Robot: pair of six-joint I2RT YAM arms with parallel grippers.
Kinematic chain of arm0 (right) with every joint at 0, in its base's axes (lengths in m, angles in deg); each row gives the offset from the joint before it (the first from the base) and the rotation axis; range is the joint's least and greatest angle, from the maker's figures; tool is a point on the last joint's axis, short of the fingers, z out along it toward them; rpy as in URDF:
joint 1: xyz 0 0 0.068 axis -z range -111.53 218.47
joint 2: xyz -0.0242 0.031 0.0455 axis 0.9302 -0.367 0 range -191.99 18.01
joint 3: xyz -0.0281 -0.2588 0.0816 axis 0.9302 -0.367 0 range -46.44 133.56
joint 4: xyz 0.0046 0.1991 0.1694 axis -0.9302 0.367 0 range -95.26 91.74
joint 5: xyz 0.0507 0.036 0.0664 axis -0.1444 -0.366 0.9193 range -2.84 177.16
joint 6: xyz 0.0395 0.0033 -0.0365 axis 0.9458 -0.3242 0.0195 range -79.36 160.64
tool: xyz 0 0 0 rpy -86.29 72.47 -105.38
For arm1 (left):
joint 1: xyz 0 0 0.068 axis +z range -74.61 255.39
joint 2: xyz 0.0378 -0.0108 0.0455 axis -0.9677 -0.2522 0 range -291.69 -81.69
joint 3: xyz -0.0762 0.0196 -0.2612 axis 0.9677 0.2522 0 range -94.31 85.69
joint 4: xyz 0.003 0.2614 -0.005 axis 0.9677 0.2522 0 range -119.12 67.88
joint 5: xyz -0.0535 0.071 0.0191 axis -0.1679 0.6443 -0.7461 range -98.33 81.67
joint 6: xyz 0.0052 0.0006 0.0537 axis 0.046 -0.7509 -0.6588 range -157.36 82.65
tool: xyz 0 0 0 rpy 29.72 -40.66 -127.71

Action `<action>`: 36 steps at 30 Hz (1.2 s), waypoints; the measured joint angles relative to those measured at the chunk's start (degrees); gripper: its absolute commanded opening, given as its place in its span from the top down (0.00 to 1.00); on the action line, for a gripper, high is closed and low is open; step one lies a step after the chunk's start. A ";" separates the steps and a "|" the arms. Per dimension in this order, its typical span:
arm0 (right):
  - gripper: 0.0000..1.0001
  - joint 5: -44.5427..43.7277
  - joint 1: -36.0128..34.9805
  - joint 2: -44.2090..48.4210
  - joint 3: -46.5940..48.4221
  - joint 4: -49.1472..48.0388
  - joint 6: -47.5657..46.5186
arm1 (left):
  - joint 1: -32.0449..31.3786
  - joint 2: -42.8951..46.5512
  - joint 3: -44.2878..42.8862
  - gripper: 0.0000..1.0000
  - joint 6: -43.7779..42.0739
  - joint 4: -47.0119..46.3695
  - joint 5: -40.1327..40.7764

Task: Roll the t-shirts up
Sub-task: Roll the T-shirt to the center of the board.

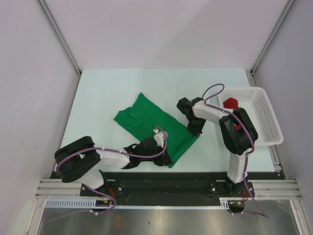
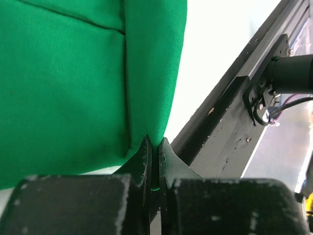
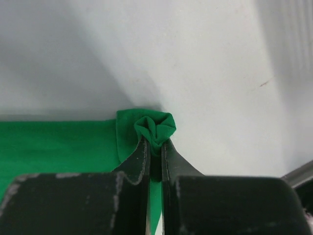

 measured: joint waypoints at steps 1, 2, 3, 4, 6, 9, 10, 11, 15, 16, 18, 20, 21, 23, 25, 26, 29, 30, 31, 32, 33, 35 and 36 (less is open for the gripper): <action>1.00 -1.27 -0.68 -1.57 1.88 1.95 0.04 | 0.00 -0.28 0.33 0.99 0.70 -0.87 -0.07; 1.00 -2.03 -1.16 -2.64 3.10 3.19 0.09 | 0.00 -0.44 0.59 0.99 1.09 -1.46 -0.09; 1.00 -2.95 -1.66 -3.91 4.57 4.72 0.20 | 0.00 -0.57 0.90 0.98 1.40 -2.16 -0.07; 1.00 -3.82 -2.16 -5.16 5.92 6.16 0.39 | 0.00 -0.63 1.22 0.96 1.79 -2.84 -0.07; 1.00 -5.35 -3.04 -7.50 8.79 9.14 0.87 | 0.00 -0.66 1.64 0.94 2.58 -3.52 0.04; 1.00 -7.65 -4.24 -11.56 13.51 13.94 1.57 | -0.04 -0.66 1.68 0.89 2.75 -3.45 0.33; 1.00 -8.31 -4.59 -12.72 14.78 15.21 1.70 | -0.09 -0.66 1.66 0.87 2.75 -3.23 0.57; 1.00 -9.14 -5.07 -14.14 16.46 16.92 1.97 | -0.13 -0.59 1.66 0.85 2.75 -3.02 0.83; 1.00 -11.47 -6.40 -17.16 19.54 20.37 2.43 | -0.55 1.20 1.31 0.70 2.47 0.00 2.71; 1.00 -11.89 -6.56 -17.49 19.89 20.76 2.51 | -0.72 2.03 1.20 0.66 2.25 1.44 3.17; 1.00 -12.92 -6.71 -17.90 20.24 21.00 2.58 | -1.11 3.45 0.81 0.57 1.46 4.72 3.74; 1.00 -14.64 -6.71 -18.21 20.46 20.94 2.56 | -1.81 5.18 0.17 0.53 0.48 9.46 4.66; 1.00 -15.52 -6.69 -18.34 20.52 20.81 2.56 | -2.16 6.16 -0.15 0.51 -0.15 11.85 5.05; 1.00 -16.70 -6.71 -18.40 20.55 20.52 2.56 | -2.54 7.96 -0.90 0.50 -1.25 15.80 6.25; 1.00 -17.55 -6.71 -18.43 20.55 20.15 2.54 | -2.73 9.79 -2.27 0.50 -2.56 19.43 7.74; 1.00 -17.92 -6.71 -18.43 20.55 20.02 2.54 | -2.78 10.88 -3.34 0.51 -3.45 21.33 8.59; 1.00 -18.71 -6.75 -18.43 20.55 19.63 2.47 | -2.78 12.55 -6.23 0.50 -5.16 23.98 10.97; 1.00 -18.80 -6.78 -18.43 20.55 19.54 2.38 | -2.78 12.63 -7.43 0.50 -5.68 24.30 11.87; 1.00 -18.93 -6.84 -18.43 20.55 19.50 2.36 | -2.78 12.63 -8.44 0.50 -6.16 24.46 12.33; 1.00 -19.04 -6.86 -18.43 20.55 19.45 2.34 | -2.78 12.46 -9.79 0.50 -6.69 24.96 12.68; 1.00 -19.17 -6.95 -18.43 20.55 19.43 2.34 | -2.78 12.07 -11.19 0.50 -7.15 25.14 13.09; 1.00 -19.34 -7.04 -18.43 20.55 19.39 2.34 | -2.80 10.40 -13.99 0.51 -8.15 25.07 13.94; 1.00 -19.39 -7.08 -18.43 20.55 19.37 2.34 | -2.82 8.72 -15.82 0.51 -8.52 24.76 14.45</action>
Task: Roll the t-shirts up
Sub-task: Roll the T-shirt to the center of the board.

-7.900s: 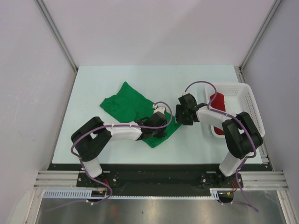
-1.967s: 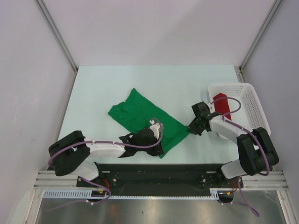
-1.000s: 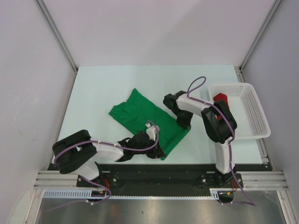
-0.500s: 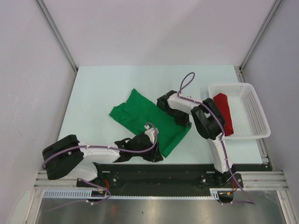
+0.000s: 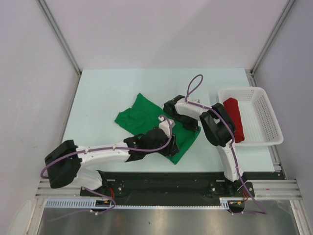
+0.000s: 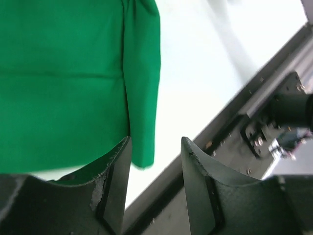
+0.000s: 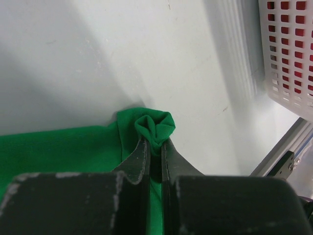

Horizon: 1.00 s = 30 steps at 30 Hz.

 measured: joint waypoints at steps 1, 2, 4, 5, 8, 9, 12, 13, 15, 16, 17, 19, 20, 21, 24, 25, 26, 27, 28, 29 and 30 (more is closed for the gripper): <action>1.00 -0.02 0.00 0.00 0.00 -0.04 0.00 | 0.00 -1.38 -1.09 0.52 -0.15 -0.35 0.48; 1.00 -0.02 0.00 0.00 0.00 -0.11 -0.02 | -0.02 -3.06 -2.29 0.53 -0.44 -0.59 0.98; 1.00 -0.02 0.00 -0.02 0.00 -0.13 -0.04 | -0.07 -5.97 -3.80 0.55 -0.48 -1.27 2.05; 1.00 -0.02 0.00 -0.02 0.00 -0.15 -0.07 | -0.13 -7.50 -4.22 0.56 -0.44 -1.79 2.67; 1.00 -0.02 0.00 -0.04 -0.02 -0.17 -0.07 | -0.15 -11.02 -4.31 0.58 0.15 -2.71 4.42; 1.00 0.00 0.00 -0.07 -0.02 -0.17 -0.07 | -0.22 -11.91 -4.31 0.59 0.39 -2.91 4.94; 1.00 0.00 0.00 -0.09 -0.07 -0.22 -0.17 | -0.33 -13.38 -4.22 0.61 1.20 -4.09 5.42; 1.00 0.00 0.00 -0.09 -0.07 -0.22 -0.22 | -0.39 -13.60 -4.07 0.62 1.60 -4.72 5.40; 1.00 0.00 0.00 -0.09 -0.07 -0.24 -0.26 | -0.55 -13.73 -3.52 0.65 2.25 -6.01 5.33; 1.00 0.00 0.00 -0.09 -0.07 -0.24 -0.26 | -0.63 -13.75 -3.26 0.66 2.49 -6.49 5.33; 1.00 0.00 0.00 -0.09 -0.07 -0.24 -0.26 | -0.76 -13.79 -2.93 0.68 2.78 -7.15 5.31; 1.00 0.02 0.00 -0.09 -0.07 -0.26 -0.26 | -1.03 -14.01 -2.47 0.73 3.30 -7.72 5.31; 1.00 0.04 0.00 -0.09 -0.07 -0.31 -0.28 | -1.11 -14.14 -2.21 0.76 3.63 -7.98 5.29; 1.00 0.07 0.00 -0.09 -0.07 -0.35 -0.35 | -1.25 -14.32 -1.97 0.78 3.76 -8.22 5.31; 1.00 0.24 0.02 -0.09 -0.07 -0.44 -0.55 | -1.55 -14.99 -1.51 0.86 4.70 -8.74 5.35; 1.00 0.31 0.02 -0.09 -0.07 -0.46 -0.66 | -1.66 -15.15 -1.42 0.88 4.94 -8.81 5.40; 0.97 0.37 0.04 -0.09 -0.07 -0.55 -0.79 | -1.73 -15.28 -1.31 0.94 5.18 -9.01 5.49; 0.95 0.46 0.09 -0.09 -0.07 -0.61 -0.98 | -1.77 -15.41 -1.20 0.97 5.35 -9.20 5.64; 0.90 0.57 0.13 -0.09 -0.07 -0.66 -1.14 | -1.81 -15.56 -1.14 1.00 5.70 -9.38 5.81; 0.88 0.68 0.13 -0.09 -0.07 -0.70 -1.31 | -1.84 -15.72 -1.09 1.00 5.92 -9.42 5.99; 0.83 0.83 0.15 -0.09 -0.07 -0.83 -1.51 | -1.88 -15.91 -1.09 1.00 6.32 -9.40 6.34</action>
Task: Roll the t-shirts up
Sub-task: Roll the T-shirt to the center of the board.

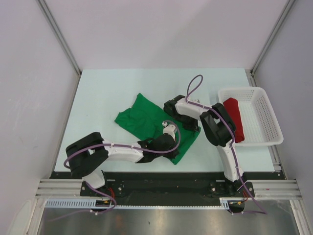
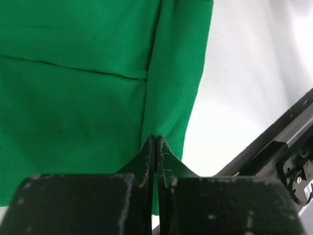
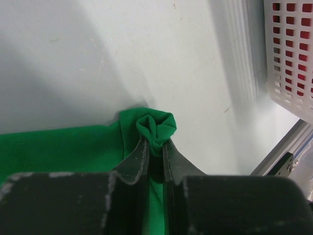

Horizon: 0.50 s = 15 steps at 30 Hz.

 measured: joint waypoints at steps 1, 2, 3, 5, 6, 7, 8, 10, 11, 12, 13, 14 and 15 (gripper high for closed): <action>0.62 0.13 0.09 0.11 -0.02 -0.17 -0.22 | -0.07 -0.22 0.00 1.00 0.37 0.00 0.24; 0.50 0.37 0.15 0.26 -0.17 -0.50 -0.52 | -0.11 -0.37 0.04 1.00 0.79 0.04 0.52; 0.41 0.55 0.22 0.50 -0.35 -0.94 -0.61 | -0.11 -0.52 0.07 1.00 1.16 0.11 0.68; 0.23 0.50 0.31 1.99 -1.27 -1.18 -2.21 | -0.17 -0.79 0.11 1.00 2.03 0.24 1.14; 0.18 0.98 0.31 2.84 -1.68 -1.64 -1.99 | -0.17 -0.92 0.15 1.00 2.45 0.33 1.44; 0.13 1.55 0.48 3.87 -2.19 -2.78 -2.40 | -0.17 -0.98 0.24 1.00 2.86 0.37 1.60; 0.12 2.03 0.61 4.74 -2.62 -3.96 -2.67 | -0.20 -1.05 0.39 1.00 3.32 0.48 1.86; 0.12 3.15 0.85 6.25 -3.28 -6.14 -3.45 | -0.24 -1.09 0.70 1.00 4.11 0.72 2.25; 0.12 3.61 0.98 7.04 -3.67 -7.17 -3.87 | -0.26 -1.09 0.76 1.00 4.55 0.79 2.49; 0.12 4.11 1.05 7.78 -4.04 -8.02 -4.09 | -0.26 -1.09 0.79 1.00 4.87 0.90 2.71; 0.12 4.57 1.14 8.52 -4.35 -8.76 -4.22 | -0.26 -1.09 0.79 1.00 5.29 1.01 2.99; 0.12 4.85 1.18 9.44 -4.92 -9.57 -4.48 | -0.28 -1.09 0.79 1.00 5.55 1.09 3.10; 0.12 5.14 1.25 10.58 -5.77 -10.45 -4.57 | -0.26 -1.09 0.79 1.00 5.88 1.18 3.26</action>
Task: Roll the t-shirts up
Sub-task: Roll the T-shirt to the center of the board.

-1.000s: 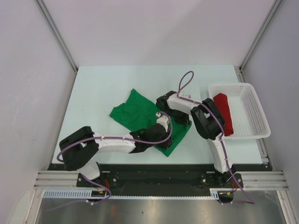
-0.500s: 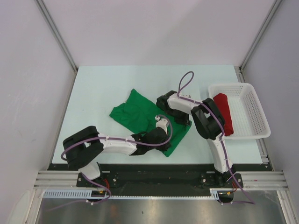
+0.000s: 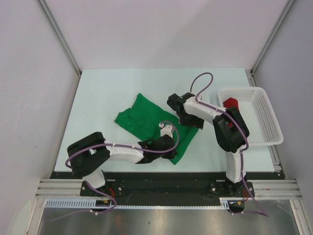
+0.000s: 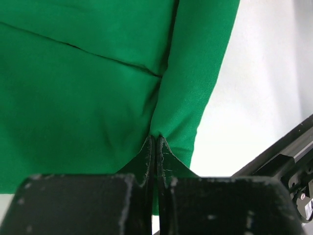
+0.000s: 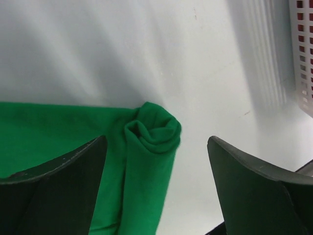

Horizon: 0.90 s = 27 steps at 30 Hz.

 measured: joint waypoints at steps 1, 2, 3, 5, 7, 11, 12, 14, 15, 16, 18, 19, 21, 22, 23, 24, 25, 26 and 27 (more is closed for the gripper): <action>0.12 0.35 0.02 1.25 -0.90 -0.61 -0.20 | 0.00 0.00 0.00 1.00 0.26 0.11 0.17; 0.12 0.61 0.07 2.89 -2.12 -1.44 -0.33 | 0.00 0.00 0.00 1.00 0.46 0.24 0.24; 0.12 0.98 0.09 4.33 -3.34 -2.16 -0.37 | 0.00 0.00 0.00 1.00 0.52 0.37 0.28; 0.14 1.60 0.31 8.09 -5.99 -3.08 -0.42 | -0.02 0.00 0.00 1.00 0.63 0.52 0.44; 0.16 2.05 0.66 11.65 -8.20 -3.93 -0.46 | -0.02 0.00 0.00 1.00 0.72 0.68 0.63; 0.21 2.73 0.85 18.16 -12.09 -6.21 -0.37 | -0.02 0.00 0.00 1.00 0.98 0.90 0.76; 0.22 2.89 0.81 19.43 -13.11 -6.64 -0.39 | -0.02 -0.02 0.00 1.00 1.01 0.90 0.79; 0.26 2.91 0.52 23.04 -16.57 -8.15 -0.28 | -0.02 -0.11 -0.02 1.00 1.01 0.90 0.79; 0.28 2.89 0.44 24.52 -17.99 -8.28 -0.26 | 0.00 -0.15 -0.07 1.00 0.98 0.94 0.81; 0.30 2.86 0.39 25.62 -19.06 -8.59 -0.20 | 0.00 -0.22 -0.17 1.00 0.98 1.03 0.81; 0.31 2.89 0.07 27.71 -21.33 -9.05 0.02 | 0.00 -0.31 -0.33 1.00 0.98 1.27 0.83; 0.31 2.95 -0.02 28.35 -22.36 -9.55 0.11 | 0.00 -0.35 -0.44 1.00 0.98 1.38 0.83; 0.30 3.50 -0.33 28.96 -23.87 -10.93 0.02 | 0.00 -0.37 -0.57 1.00 0.96 1.60 0.83; 0.30 4.20 -0.42 29.33 -24.90 -12.02 -0.02 | 0.00 -0.39 -0.61 1.00 0.96 1.68 0.83; 0.30 4.76 -0.61 29.70 -25.75 -12.92 -0.17 | 0.00 -0.42 -0.70 1.00 0.96 1.79 0.83; 0.32 5.31 -1.09 30.21 -26.73 -13.99 -0.20 | 0.00 -0.44 -0.83 1.00 0.94 2.01 0.83; 0.35 5.62 -1.64 30.64 -27.43 -14.75 -0.17 | 0.00 -0.44 -0.90 1.00 0.94 2.14 0.83; 0.35 5.81 -2.23 31.01 -28.00 -15.34 -0.17 | 0.00 -0.46 -0.94 1.00 0.94 2.25 0.83; 0.38 5.99 -2.62 31.28 -28.41 -15.85 -0.15 | 0.00 -0.48 -1.07 1.00 0.92 2.47 0.83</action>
